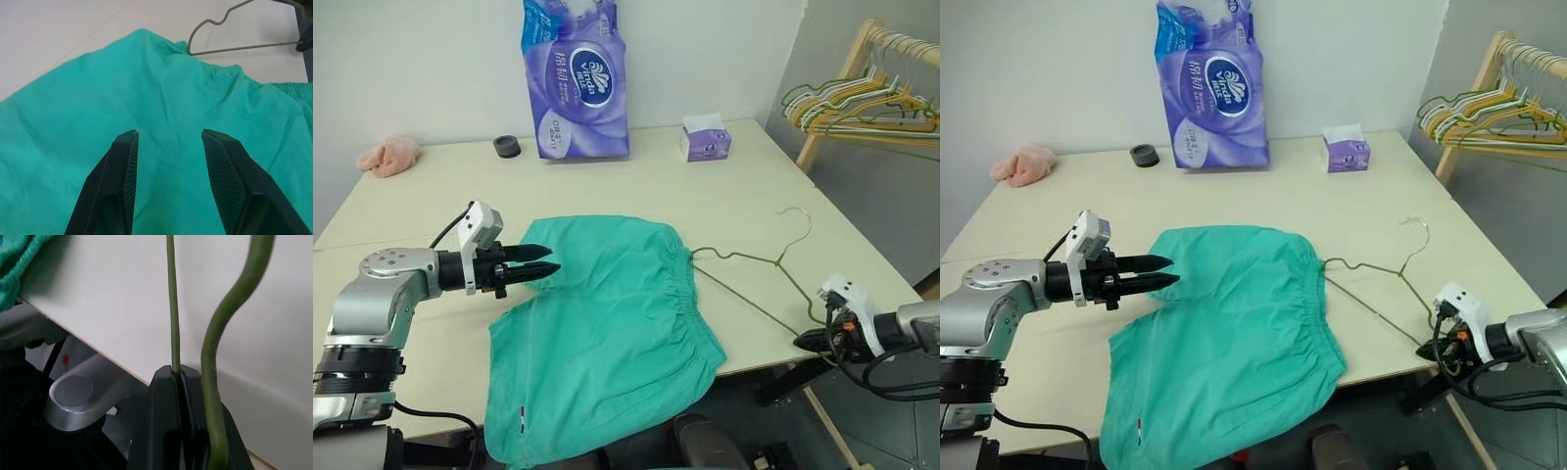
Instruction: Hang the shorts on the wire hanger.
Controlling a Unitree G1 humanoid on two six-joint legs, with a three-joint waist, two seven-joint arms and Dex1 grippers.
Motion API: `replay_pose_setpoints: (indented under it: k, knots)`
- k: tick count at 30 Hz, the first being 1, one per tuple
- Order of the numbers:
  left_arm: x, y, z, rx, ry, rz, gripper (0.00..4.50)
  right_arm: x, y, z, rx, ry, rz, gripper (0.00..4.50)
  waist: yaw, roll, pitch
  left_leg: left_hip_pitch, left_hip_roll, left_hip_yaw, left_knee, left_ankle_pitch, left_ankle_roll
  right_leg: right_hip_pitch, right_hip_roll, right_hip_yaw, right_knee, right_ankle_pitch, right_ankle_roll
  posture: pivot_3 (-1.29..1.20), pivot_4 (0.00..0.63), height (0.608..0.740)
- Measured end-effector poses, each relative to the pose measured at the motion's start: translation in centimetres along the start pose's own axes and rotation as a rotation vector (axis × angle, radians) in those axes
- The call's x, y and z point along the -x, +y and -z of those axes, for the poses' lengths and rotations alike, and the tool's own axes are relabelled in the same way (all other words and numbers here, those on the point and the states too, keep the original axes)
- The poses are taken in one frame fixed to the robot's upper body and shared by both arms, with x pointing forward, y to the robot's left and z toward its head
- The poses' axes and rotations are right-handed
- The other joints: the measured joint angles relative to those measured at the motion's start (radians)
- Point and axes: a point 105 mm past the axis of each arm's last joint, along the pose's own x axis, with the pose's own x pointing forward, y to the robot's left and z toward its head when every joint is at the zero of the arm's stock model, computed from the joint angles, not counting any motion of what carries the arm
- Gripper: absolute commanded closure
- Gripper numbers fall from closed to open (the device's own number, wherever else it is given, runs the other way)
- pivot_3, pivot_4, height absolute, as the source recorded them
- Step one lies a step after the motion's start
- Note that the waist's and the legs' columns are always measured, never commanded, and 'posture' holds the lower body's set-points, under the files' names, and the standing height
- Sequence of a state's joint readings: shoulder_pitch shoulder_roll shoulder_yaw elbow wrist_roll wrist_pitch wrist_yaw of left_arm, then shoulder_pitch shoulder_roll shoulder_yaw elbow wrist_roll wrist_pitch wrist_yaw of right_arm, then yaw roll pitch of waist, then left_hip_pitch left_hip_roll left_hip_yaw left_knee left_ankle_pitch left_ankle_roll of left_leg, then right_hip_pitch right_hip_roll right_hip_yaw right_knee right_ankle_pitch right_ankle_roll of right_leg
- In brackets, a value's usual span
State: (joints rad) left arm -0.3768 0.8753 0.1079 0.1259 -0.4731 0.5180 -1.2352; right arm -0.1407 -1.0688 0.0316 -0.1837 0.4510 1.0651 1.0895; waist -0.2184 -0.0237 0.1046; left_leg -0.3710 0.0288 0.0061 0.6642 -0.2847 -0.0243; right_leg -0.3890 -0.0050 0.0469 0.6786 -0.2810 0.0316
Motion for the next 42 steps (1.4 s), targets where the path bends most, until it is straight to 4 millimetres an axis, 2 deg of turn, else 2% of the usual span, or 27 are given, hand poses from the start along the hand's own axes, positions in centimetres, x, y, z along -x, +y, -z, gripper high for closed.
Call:
replay_pose_setpoints:
  k: [5,15,24,27,33,36,42]
  knots:
    - [0.0,-0.2,0.2,0.001,0.005,0.003,2.33,0.2,-0.3,-0.6,0.002,-0.013,0.008,4.5,0.0,0.0,0.0,0.0,0.0,0.0,0.0,0.0,0.0,0.0,0.0,0.0,0.001,0.0,0.0,-0.22,0.064,0.74]
    - [-0.1,-0.3,0.2,-0.003,0.007,0.003,2.33,-0.3,-0.1,-0.1,-0.036,0.004,-0.018,4.5,0.001,0.0,0.0,0.0,0.0,0.0,0.0,0.0,0.0,0.0,0.0,0.0,0.001,0.0,0.0,-0.22,0.064,0.74]
    - [-0.1,-0.2,0.3,-0.004,0.009,0.0,2.33,-0.3,1.1,-2.9,-0.01,-0.045,-0.097,4.5,0.0,0.0,0.0,0.001,0.0,0.0,0.0,0.0,0.0,0.0,0.0,0.0,0.001,0.0,0.0,-0.21,0.068,0.74]
    - [-0.1,-0.2,0.3,-0.004,0.009,-0.006,2.33,-0.5,1.4,-3.3,-0.002,-0.042,-0.118,4.5,0.002,0.0,0.0,0.0,0.0,-0.001,0.0,0.0,0.0,0.0,0.0,0.0,0.001,0.0,0.0,-0.2,0.069,0.74]
    - [-0.2,-0.1,0.3,-0.002,0.008,-0.018,2.33,-1.7,1.9,-2.2,0.022,0.037,-0.163,4.5,0.01,0.0,0.0,0.0,0.0,-0.001,0.0,0.0,0.0,0.0,0.0,0.0,0.0,0.0,0.0,-0.2,0.07,0.74]
    - [-0.2,-0.2,0.3,-0.005,0.008,-0.016,2.33,-2.0,1.5,-1.7,0.012,0.053,-0.152,4.5,0.013,0.0,0.0,0.0,0.0,0.0,0.0,0.0,0.0,0.0,0.0,0.0,0.001,0.0,0.0,-0.2,0.071,0.74]
    - [-0.3,-0.4,0.2,-0.015,0.005,-0.009,2.33,-3.3,2.0,-3.7,-0.016,-0.008,-0.191,4.5,0.014,0.0,0.0,0.001,0.001,-0.001,0.0,0.0,0.0,0.0,0.001,0.0,0.002,0.0,0.0,-0.2,0.072,0.74]
